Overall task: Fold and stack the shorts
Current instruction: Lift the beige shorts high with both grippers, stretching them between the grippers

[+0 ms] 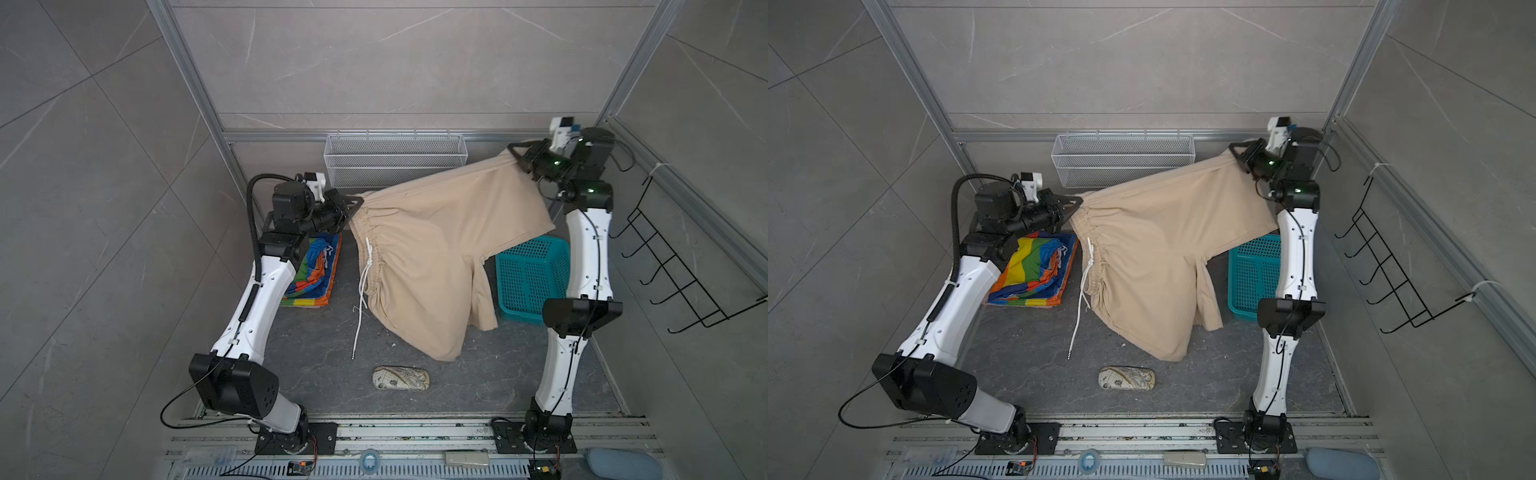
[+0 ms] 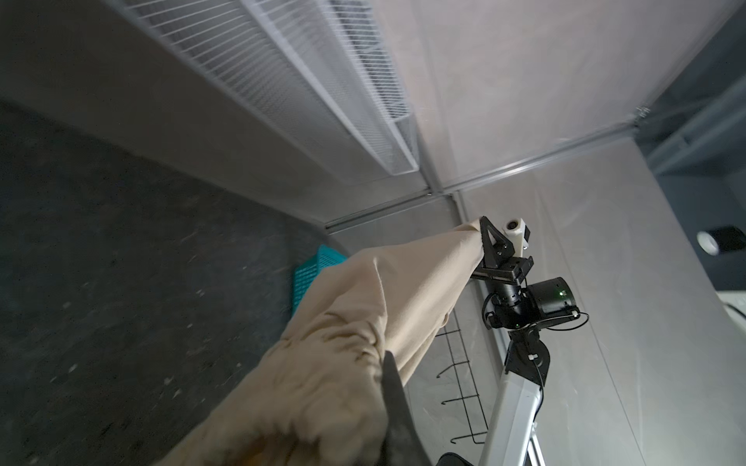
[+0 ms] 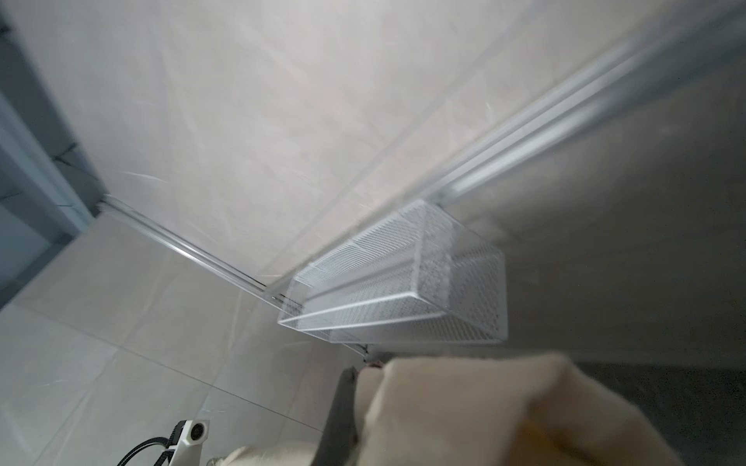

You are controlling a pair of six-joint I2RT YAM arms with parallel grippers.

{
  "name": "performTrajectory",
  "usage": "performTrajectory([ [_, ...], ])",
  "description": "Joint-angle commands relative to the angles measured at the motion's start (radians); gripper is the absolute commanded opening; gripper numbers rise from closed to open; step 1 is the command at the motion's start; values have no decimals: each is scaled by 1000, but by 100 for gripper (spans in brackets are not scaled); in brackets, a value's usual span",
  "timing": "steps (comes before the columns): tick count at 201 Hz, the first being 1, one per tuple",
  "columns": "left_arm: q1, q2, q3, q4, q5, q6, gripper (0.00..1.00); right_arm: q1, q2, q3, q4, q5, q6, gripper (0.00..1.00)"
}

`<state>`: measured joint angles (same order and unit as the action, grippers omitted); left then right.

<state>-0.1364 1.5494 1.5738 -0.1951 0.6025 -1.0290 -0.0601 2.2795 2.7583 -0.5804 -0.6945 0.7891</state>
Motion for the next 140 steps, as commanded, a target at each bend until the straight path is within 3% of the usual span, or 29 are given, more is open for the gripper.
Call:
performTrajectory([
  [1, 89, -13, -50, 44, -46, 19, 0, 49, 67, -10, -45, 124, -122, 0],
  [40, 159, 50, -123, 9, -41, 101, 0, 114, 279, 197, -147, 156, -155, 0],
  [58, 175, 77, -126, -12, -44, 136, 0, 118, 321, 214, -160, 163, -161, 0],
  [105, 161, 98, -70, -5, -7, 138, 0, 123, 229, 161, -160, 154, -176, 0],
  [140, 69, 22, 178, -76, -7, 244, 0, 123, 72, 243, -219, 99, -169, 0],
])
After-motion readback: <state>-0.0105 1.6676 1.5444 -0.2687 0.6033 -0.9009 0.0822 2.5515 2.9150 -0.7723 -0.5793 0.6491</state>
